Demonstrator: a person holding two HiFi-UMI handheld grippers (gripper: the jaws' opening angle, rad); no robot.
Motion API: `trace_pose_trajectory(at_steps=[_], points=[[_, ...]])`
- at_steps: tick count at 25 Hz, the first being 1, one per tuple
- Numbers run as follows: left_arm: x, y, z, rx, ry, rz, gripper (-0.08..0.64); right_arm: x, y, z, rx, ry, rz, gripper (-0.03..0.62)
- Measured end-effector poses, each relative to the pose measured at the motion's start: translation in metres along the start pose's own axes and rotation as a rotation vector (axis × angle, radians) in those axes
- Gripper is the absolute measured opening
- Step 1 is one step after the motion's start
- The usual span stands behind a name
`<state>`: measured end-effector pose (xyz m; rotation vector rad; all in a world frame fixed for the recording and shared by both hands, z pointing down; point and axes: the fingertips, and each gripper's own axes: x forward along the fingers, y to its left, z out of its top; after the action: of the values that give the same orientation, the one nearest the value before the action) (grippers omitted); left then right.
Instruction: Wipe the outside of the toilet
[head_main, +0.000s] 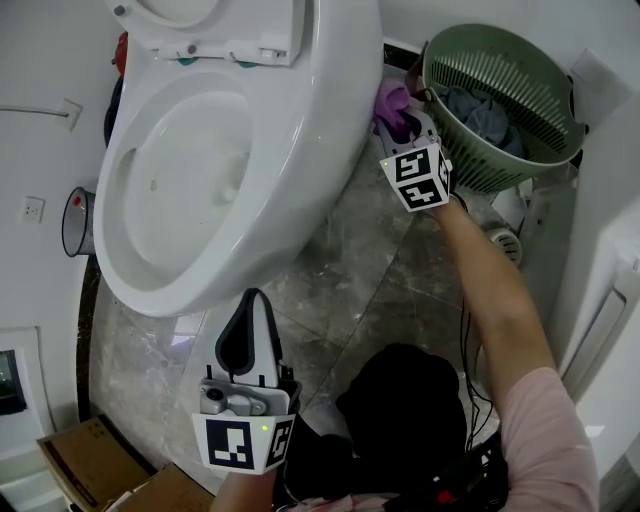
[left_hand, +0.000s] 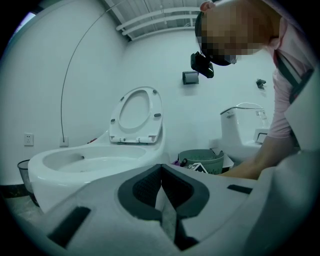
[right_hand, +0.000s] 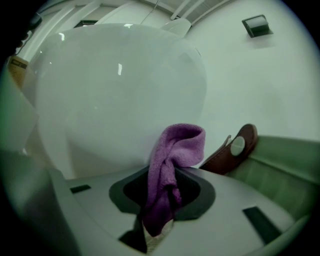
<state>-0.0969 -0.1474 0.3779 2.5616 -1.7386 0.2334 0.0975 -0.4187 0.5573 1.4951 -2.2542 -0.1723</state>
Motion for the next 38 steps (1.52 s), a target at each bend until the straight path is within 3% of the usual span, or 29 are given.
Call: trace_pose_trajectory(at_steps=[38], points=[[-0.052,0.018,0.005,-0.040,-0.029,-0.004,0.008,-0.063,0.069,0.029,-0.134,-0.017,0.081,0.103]])
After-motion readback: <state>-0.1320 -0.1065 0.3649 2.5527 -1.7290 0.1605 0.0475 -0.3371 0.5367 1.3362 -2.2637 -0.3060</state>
